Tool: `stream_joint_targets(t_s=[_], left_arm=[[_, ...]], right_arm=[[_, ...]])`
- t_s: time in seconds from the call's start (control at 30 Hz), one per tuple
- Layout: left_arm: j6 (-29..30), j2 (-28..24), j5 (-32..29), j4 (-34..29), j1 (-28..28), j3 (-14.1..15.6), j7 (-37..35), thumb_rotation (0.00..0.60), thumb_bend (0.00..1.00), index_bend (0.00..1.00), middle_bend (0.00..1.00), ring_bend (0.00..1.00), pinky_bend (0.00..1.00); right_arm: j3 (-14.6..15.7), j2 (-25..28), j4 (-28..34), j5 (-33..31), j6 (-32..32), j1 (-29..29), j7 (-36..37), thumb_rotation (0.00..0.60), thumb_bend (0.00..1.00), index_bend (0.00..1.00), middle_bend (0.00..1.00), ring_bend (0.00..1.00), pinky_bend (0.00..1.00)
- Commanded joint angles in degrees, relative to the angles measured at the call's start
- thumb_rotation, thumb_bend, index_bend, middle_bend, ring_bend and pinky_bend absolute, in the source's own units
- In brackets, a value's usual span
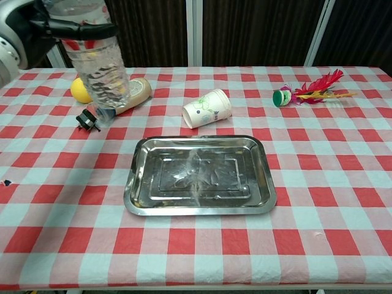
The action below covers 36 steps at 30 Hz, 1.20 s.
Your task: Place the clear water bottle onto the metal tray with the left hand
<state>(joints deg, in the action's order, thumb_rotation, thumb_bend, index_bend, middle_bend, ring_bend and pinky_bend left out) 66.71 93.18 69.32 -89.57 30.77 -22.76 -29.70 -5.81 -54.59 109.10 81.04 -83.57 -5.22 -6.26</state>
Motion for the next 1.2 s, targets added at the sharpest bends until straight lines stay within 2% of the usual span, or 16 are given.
stream_joint_targets(t_s=[0.03, 0.43, 0.6, 0.7, 0.93, 1.2], left_arm=[[0.39, -1.30, 0.08, -1.23, -0.86, 0.48, -0.18, 0.600, 0.23, 0.64, 0.67, 0.54, 0.57], [1.65, 4.52, 1.62, -4.22, -1.90, 6.23, 0.89, 0.600, 0.23, 0.64, 0.67, 0.54, 0.57], [2.04, 7.88, 2.20, -3.54, -1.36, 6.58, 1.16, 0.600, 0.23, 0.64, 0.67, 0.54, 0.57], [2.59, 11.21, 3.24, -0.69, -0.51, 6.71, 1.58, 0.600, 0.23, 0.64, 0.67, 0.54, 0.57], [5.64, 19.96, 7.13, 10.82, 0.81, 8.05, 1.76, 0.600, 0.23, 0.63, 0.67, 0.54, 0.56], [6.13, 23.59, 7.98, 16.85, -0.08, 9.47, -0.94, 0.600, 0.23, 0.63, 0.67, 0.54, 0.56]], right_arm=[[0.20, -0.20, -0.14, -0.22, 0.91, -0.35, -0.36, 0.600, 0.04, 0.14, 0.13, 0.00, 0.04], [0.31, -0.12, 0.18, 0.71, -0.13, 0.02, -0.13, 0.600, 0.04, 0.14, 0.13, 0.00, 0.04], [0.47, 0.15, 0.32, 0.99, 0.13, -0.01, 0.44, 0.600, 0.04, 0.14, 0.13, 0.00, 0.04], [0.41, 0.43, 0.43, 1.23, -0.19, 0.11, 0.95, 0.600, 0.04, 0.14, 0.13, 0.00, 0.04], [0.09, 1.24, 0.62, 1.27, -0.87, 0.46, 2.68, 0.600, 0.04, 0.14, 0.13, 0.00, 0.04], [-0.01, 1.50, 0.35, 0.80, -0.18, 0.22, 3.47, 0.600, 0.04, 0.14, 0.13, 0.00, 0.04]])
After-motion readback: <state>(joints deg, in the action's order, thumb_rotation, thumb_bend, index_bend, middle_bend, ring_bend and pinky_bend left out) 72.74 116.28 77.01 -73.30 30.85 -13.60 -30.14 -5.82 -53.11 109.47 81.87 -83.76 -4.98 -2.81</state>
